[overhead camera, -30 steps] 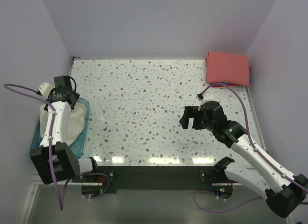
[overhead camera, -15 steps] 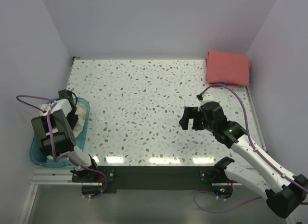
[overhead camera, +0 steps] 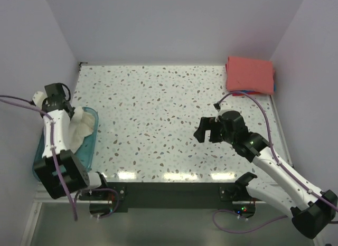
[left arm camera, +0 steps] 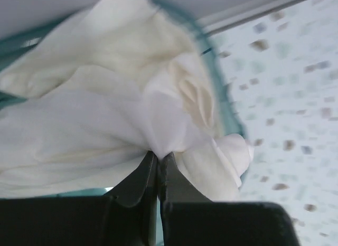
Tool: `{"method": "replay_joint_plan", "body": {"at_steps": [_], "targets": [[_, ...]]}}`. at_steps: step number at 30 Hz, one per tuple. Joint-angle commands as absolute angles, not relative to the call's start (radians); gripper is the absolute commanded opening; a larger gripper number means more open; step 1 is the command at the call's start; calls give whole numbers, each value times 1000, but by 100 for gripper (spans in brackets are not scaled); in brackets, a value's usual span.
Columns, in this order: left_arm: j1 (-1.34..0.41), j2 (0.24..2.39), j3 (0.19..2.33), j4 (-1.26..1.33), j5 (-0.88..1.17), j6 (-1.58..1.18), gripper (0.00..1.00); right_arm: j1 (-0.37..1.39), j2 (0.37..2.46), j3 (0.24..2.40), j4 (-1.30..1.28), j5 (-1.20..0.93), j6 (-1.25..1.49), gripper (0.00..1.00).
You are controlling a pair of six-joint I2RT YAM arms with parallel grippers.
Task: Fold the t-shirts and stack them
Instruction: Grab the tshirt from the pile, then move the tshirt to the center of the board
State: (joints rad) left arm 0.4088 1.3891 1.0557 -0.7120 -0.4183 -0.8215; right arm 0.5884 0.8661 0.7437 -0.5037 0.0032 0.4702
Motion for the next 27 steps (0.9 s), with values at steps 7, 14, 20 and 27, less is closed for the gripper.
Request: {"method": "replay_joint_plan", "body": {"at_steps": [7, 14, 20, 27], "targets": [[292, 1144, 1539, -583, -75, -667, 0, 589, 861, 762, -437, -57, 451, 99], [-164, 1291, 1964, -577, -95, -555, 0, 589, 841, 810, -422, -31, 448, 99], [-497, 1463, 2281, -629, -138, -446, 0, 587, 825, 853, -446, 67, 433, 99], [-643, 1459, 2079, -497, -158, -462, 0, 588, 775, 824, -417, 184, 437, 99]]}}
